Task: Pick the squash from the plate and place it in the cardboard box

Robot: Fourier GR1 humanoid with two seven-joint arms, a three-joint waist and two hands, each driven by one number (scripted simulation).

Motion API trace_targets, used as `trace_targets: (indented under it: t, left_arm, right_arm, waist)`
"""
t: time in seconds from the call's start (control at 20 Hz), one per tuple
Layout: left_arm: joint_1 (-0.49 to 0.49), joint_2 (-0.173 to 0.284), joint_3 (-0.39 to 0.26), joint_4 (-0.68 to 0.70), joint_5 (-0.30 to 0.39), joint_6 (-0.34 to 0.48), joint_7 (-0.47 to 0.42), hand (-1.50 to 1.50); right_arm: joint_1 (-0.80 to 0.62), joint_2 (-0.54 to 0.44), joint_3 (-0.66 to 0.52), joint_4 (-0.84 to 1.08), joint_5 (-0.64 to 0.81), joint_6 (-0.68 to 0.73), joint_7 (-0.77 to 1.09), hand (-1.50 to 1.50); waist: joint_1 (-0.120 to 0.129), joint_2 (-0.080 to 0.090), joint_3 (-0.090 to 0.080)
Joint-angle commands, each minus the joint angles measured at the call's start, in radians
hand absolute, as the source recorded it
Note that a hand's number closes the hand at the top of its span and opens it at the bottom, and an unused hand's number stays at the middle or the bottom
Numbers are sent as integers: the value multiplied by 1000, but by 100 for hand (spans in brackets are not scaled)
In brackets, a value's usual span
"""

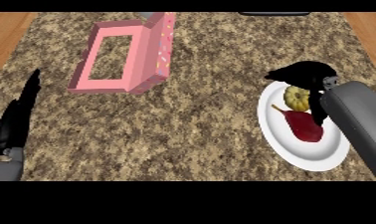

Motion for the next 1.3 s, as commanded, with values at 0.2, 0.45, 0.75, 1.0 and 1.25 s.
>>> trace_targets:
  t: [0.2,0.45,0.75,1.0,1.25]
  left_arm:
    - [-15,13,43,9,-4,-54,19,0]
    - [47,-20,29,-125,-36,-36,63,0]
    - [-39,-33,49,33,-39,-61,-5,0]
    - [-75,-29,70,97,-53,-62,-32,0]
    - [-38,-22,92,25,-46,-72,-7,0]
  right_arm:
    - [80,12,11,-60,118,23,57,-150]
    - [69,64,-29,35,174,-8,95,-150]
    - [84,62,-37,32,233,-209,35,150]
    - [32,107,-61,202,304,-418,10,150]
    - [27,91,-94,152,331,-518,-13,150]
  waist:
    - [-1,0,0]
    - [9,1,1]
    - [1,3,0]
    - [9,8,1]
    - [4,3,0]
